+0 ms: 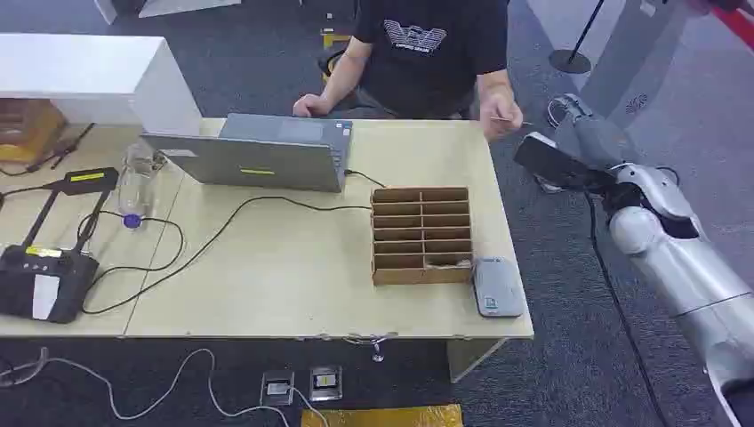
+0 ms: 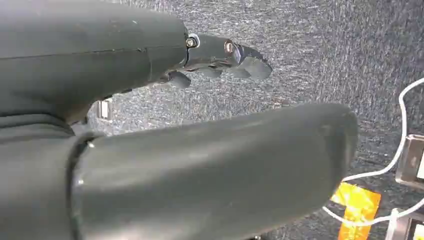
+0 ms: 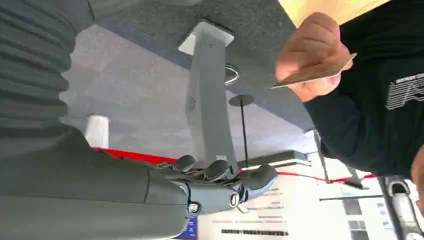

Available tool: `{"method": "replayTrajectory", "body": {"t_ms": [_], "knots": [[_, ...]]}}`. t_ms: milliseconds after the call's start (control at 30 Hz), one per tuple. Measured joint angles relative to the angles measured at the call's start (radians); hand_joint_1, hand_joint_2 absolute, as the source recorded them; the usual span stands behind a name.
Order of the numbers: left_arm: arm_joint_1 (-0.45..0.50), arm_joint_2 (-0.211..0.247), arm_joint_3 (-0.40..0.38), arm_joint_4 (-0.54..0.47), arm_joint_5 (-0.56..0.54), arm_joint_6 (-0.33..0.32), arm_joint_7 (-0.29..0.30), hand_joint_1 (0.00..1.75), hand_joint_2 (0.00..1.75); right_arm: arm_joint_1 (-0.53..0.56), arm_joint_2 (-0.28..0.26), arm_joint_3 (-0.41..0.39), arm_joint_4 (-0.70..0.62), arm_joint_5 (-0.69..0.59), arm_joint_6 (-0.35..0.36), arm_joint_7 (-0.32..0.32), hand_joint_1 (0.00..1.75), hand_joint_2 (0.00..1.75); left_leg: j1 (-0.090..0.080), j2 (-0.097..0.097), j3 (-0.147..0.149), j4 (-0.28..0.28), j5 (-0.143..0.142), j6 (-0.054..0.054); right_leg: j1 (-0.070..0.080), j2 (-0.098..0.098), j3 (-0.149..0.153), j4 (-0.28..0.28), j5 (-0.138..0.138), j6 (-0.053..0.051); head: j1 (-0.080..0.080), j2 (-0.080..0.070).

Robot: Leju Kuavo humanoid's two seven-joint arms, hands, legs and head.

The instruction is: Pass the card to the sensor for recognition and then transmit it.

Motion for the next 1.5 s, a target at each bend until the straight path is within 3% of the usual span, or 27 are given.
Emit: {"method": "replayTrajectory", "body": {"t_ms": [367,400,433,467,1133,1500], "knots": [[-0.001,0.002,-0.002,0.000,-0.002,-0.007,0.000,0.00,0.00,0.078,-0.029,-0.056,-0.119,0.048,0.064,0.045,0.00,1.75,0.000,0.000,0.000,0.000,0.000,0.000,0.000,0.000,0.000,0.000,0.000,0.000,0.000,0.000],[-0.002,0.003,-0.003,0.000,-0.002,-0.007,0.000,0.00,0.00,0.084,-0.030,-0.059,-0.128,0.051,0.067,0.048,0.58,1.75,0.000,0.000,0.000,0.000,0.000,0.000,0.000,0.000,0.000,0.000,0.000,0.000,0.000,0.000],[-0.002,0.003,-0.004,0.000,-0.002,-0.007,0.000,0.00,0.00,0.088,-0.031,-0.063,-0.135,0.055,0.071,0.050,1.43,1.75,0.000,0.000,0.000,0.000,0.000,0.000,0.000,0.000,0.000,0.000,0.000,0.000,0.000,0.000],[-0.003,0.003,-0.005,0.000,-0.002,-0.007,0.000,0.00,0.00,0.091,-0.031,-0.070,-0.141,0.056,0.076,0.052,1.75,1.75,0.000,0.000,0.000,0.000,0.000,0.000,0.000,0.000,0.000,0.000,0.000,0.000,0.000,0.000],[-0.006,0.003,-0.011,0.000,0.006,-0.011,0.001,0.00,0.00,0.153,-0.059,-0.163,-0.237,0.086,0.177,0.070,1.75,1.75,0.000,0.000,0.000,0.000,0.000,0.000,0.000,0.000,0.000,0.000,0.000,0.000,0.000,0.000],[-0.007,0.003,-0.015,0.000,0.012,-0.005,0.010,0.00,0.00,0.196,-0.077,-0.172,-0.243,0.062,0.183,0.067,1.75,1.75,0.000,0.000,0.000,0.000,0.000,0.000,0.000,0.000,0.000,0.000,0.000,0.000,0.000,0.000]]}}
